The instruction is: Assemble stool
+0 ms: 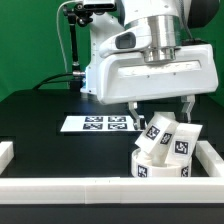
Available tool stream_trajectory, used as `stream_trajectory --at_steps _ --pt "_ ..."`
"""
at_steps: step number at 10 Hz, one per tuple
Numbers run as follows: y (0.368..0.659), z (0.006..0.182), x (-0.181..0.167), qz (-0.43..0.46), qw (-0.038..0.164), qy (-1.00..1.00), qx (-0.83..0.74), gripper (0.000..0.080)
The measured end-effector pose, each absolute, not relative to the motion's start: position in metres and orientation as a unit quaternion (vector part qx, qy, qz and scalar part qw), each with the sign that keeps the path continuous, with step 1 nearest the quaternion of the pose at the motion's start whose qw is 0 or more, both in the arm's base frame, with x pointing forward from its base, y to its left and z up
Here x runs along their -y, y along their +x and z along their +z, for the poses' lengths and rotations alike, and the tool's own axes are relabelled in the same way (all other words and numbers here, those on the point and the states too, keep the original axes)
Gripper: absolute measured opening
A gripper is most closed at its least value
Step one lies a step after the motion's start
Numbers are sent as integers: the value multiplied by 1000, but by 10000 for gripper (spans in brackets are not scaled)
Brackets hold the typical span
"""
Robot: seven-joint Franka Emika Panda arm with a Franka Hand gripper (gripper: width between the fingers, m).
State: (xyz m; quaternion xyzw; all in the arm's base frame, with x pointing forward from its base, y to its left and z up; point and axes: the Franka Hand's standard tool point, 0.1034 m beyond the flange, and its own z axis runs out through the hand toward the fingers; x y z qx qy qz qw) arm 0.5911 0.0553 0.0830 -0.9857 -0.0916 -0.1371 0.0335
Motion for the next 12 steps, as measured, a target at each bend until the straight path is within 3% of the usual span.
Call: stream_trajectory --at_steps 3,7,12 --pt "609 108 -49 -121 46 -990 56 649" --pt "606 102 -49 -119 48 -991 37 649" --pt "608 108 -37 -94 79 -958 -259 649"
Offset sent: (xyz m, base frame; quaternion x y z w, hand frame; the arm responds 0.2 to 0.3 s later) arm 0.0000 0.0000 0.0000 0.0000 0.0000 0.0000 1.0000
